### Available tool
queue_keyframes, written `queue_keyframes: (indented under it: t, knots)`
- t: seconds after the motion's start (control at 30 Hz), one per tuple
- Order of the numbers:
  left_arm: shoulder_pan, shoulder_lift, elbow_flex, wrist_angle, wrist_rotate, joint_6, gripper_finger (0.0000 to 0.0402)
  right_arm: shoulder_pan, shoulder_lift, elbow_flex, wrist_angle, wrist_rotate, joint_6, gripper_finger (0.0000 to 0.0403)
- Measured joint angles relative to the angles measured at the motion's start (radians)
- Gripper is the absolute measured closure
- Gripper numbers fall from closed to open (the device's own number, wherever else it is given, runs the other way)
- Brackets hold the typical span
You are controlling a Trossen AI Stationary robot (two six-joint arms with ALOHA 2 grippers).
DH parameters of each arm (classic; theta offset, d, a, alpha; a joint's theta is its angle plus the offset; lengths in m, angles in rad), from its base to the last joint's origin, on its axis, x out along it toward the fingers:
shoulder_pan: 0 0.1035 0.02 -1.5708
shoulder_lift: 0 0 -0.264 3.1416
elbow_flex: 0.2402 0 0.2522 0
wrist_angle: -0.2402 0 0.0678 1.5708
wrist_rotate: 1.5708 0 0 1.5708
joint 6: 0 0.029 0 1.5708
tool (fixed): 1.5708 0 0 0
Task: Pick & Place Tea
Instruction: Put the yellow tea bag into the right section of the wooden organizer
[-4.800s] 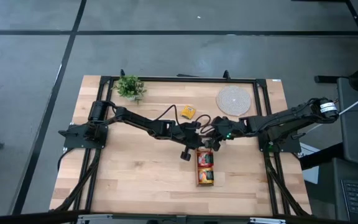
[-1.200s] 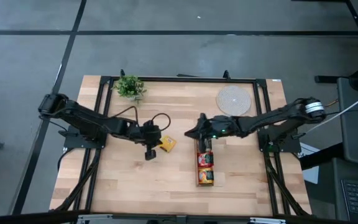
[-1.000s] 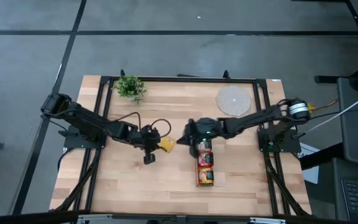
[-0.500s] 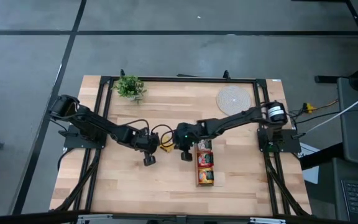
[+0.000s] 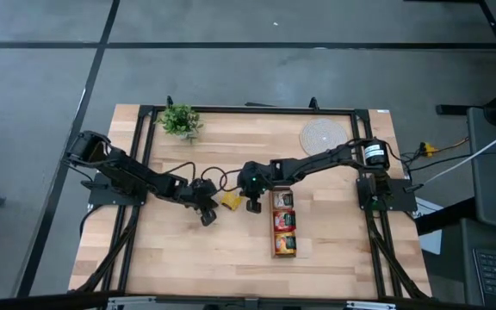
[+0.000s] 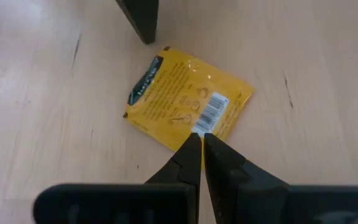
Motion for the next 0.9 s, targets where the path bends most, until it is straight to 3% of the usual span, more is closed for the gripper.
queue_keyframes:
  t: [0.37,0.73,0.9]
  knots:
    - [0.001,0.001,-0.018,0.129,-0.085,0.028,0.0399,-0.012,0.0,0.0,-0.016,0.0,0.006,0.038]
    - [0.051,0.124,-0.006,0.129,0.025,-0.051,0.04,-0.016,0.0,0.0,-0.056,-0.009,0.059,0.0377]
    - [0.047,0.141,-0.007,0.165,0.023,-0.063,0.0399,-0.028,0.0,0.0,-0.104,-0.025,0.081,0.0333]
